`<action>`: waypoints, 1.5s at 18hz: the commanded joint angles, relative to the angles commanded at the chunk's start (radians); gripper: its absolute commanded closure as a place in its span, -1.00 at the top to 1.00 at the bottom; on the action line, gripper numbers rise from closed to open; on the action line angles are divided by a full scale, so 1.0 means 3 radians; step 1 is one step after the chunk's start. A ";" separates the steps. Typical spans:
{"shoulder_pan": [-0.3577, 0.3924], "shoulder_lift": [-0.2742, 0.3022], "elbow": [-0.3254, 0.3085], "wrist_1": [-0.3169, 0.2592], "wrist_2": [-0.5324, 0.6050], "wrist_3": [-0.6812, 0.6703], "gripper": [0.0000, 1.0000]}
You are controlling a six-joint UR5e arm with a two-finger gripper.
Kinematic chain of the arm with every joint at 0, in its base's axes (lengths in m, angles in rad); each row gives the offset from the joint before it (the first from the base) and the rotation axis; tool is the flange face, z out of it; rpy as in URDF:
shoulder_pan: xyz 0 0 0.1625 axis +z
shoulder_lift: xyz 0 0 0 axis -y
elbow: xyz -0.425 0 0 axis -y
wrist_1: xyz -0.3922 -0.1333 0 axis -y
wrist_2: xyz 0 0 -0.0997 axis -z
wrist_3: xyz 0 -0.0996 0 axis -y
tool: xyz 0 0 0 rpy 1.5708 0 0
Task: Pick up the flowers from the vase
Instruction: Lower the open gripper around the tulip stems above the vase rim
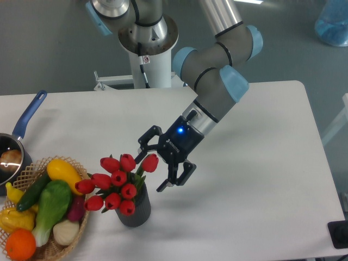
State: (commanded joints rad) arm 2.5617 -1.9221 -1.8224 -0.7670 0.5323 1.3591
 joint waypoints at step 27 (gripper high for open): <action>-0.0179 -0.0123 0.0097 0.0005 -0.0123 -0.0056 1.00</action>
State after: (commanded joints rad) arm 2.5081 -1.9589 -1.7933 -0.7655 0.4955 1.3422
